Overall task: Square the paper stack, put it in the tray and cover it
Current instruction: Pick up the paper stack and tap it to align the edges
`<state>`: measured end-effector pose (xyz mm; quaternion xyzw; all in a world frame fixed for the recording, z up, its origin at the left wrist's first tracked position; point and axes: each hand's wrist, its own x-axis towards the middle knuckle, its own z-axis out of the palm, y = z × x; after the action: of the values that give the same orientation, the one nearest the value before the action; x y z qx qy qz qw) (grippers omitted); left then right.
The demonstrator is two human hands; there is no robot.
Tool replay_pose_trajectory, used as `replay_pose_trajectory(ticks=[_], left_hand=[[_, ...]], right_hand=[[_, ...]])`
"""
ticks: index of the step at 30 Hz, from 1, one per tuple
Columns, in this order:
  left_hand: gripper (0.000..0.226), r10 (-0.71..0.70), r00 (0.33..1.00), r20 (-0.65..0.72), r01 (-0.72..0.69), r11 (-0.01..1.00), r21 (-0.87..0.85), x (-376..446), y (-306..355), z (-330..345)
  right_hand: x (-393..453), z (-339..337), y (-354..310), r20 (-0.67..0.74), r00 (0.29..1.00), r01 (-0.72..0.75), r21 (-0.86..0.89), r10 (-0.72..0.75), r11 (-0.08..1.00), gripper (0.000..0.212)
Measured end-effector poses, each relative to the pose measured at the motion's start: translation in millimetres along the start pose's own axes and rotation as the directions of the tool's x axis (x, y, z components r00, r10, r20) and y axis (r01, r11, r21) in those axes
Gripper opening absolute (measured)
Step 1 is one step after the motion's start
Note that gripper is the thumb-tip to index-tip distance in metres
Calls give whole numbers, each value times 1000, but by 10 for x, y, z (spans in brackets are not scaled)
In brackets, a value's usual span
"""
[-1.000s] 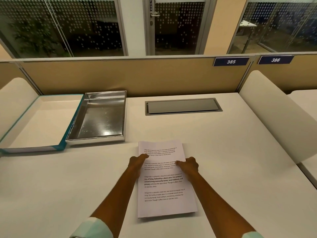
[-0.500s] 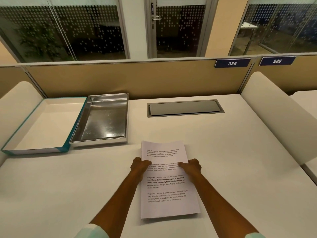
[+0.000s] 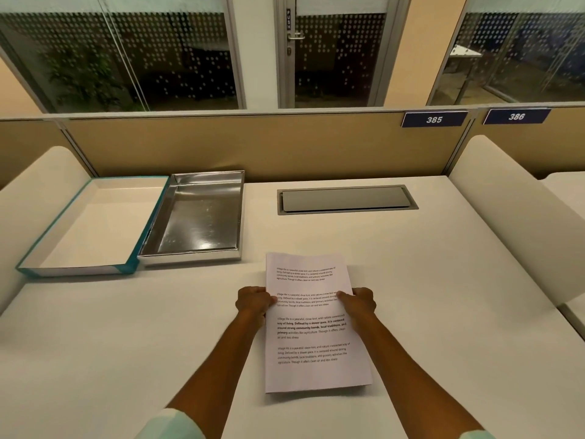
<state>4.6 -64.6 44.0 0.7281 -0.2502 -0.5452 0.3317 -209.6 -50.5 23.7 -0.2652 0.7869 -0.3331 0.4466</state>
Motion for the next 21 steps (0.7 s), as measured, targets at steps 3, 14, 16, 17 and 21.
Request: replay_pose_trajectory(ticks=[3, 14, 16, 17, 21], left_hand=[[32, 79, 997, -2, -79, 996, -34, -49, 118, -8], [38, 530, 848, 3, -518, 830, -205, -420, 588, -53], [40, 575, 818, 5, -560, 800, -217, -463, 588, -73], [41, 590, 807, 5, -575, 788, -221, -480, 579, -83], [41, 623, 782, -13, -608, 759, -234, -514, 493, -130]], right_hand=[[-57, -29, -144, -46, 997, 69, 54, -66, 996, 31], [-284, -214, -643, -197, 894, 440, 205, -403, 874, 33], [-313, -237, -637, -201, 874, 481, 219, -443, 849, 32], [-328, -242, -625, -202, 864, 499, 226, -461, 837, 31], [-359, -250, -526, -209, 838, 545, 260, -505, 797, 30]])
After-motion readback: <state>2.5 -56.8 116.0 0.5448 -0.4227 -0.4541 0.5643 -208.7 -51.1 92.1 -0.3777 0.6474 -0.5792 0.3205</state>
